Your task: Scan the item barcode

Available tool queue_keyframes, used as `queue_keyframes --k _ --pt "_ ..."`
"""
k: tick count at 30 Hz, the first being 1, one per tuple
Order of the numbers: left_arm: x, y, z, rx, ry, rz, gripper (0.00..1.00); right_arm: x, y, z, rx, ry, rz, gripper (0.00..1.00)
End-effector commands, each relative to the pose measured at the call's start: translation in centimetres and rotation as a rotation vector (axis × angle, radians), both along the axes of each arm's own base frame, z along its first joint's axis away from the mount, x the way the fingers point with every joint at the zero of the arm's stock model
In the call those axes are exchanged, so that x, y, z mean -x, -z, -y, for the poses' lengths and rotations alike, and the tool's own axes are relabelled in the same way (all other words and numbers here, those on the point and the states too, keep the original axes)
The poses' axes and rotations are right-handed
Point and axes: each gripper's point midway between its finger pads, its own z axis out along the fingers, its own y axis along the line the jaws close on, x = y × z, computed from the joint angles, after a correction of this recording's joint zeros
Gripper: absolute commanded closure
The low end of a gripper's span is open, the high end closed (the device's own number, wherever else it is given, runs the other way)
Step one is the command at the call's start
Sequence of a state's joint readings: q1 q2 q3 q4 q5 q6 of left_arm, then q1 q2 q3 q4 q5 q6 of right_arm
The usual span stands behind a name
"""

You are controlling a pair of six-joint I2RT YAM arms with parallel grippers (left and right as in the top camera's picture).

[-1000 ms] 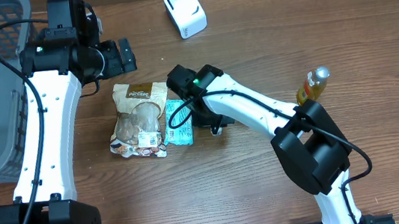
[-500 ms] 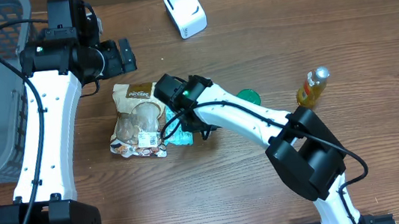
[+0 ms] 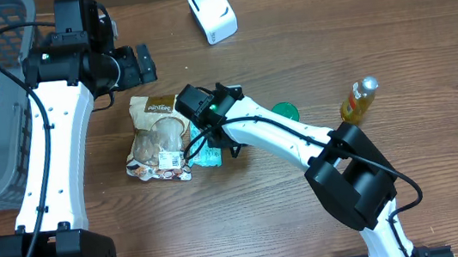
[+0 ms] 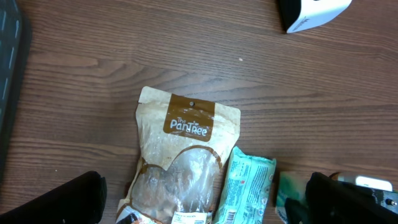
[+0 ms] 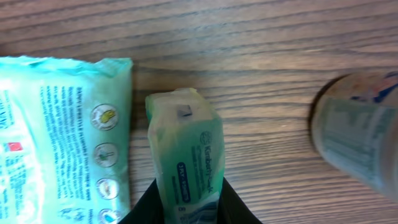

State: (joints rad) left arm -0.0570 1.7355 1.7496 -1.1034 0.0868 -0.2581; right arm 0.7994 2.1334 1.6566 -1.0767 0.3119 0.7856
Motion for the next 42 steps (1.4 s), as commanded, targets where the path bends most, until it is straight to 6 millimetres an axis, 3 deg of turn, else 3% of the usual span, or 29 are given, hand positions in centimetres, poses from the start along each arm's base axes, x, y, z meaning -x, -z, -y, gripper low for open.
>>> queue_keyframes --k 1,12,15,18,21,30,33,42 --pt "-0.2 -0.4 0.0 0.004 0.011 0.013 0.0 -0.3 -1.0 0.9 0.032 0.011 0.04 0.81" --pt "-0.2 -0.4 0.0 0.004 0.011 0.013 0.0 0.5 0.4 0.9 0.025 0.025 -0.005 0.8" --pt "-0.2 -0.4 0.0 0.004 0.011 0.013 0.0 0.7 0.5 0.7 0.017 0.024 -0.016 0.75" --pt "-0.2 -0.4 0.0 0.004 0.011 0.013 0.0 0.6 0.5 0.6 0.013 0.024 -0.013 0.54" --pt "-0.2 -0.4 0.0 0.004 0.011 0.013 0.0 0.2 0.5 0.6 0.007 0.023 -0.006 0.42" --pt "-0.2 -0.4 0.0 0.004 0.011 0.013 0.0 -1.8 0.2 2.1 -0.007 0.057 0.009 0.4" --pt "-0.2 -0.4 0.0 0.004 0.011 0.013 0.0 -2.4 -0.9 1.8 -0.019 0.032 0.015 0.41" --pt "-0.2 -0.4 0.0 0.004 0.011 0.013 0.0 -4.7 -8.4 -0.4 -0.12 -0.027 0.115 0.4"
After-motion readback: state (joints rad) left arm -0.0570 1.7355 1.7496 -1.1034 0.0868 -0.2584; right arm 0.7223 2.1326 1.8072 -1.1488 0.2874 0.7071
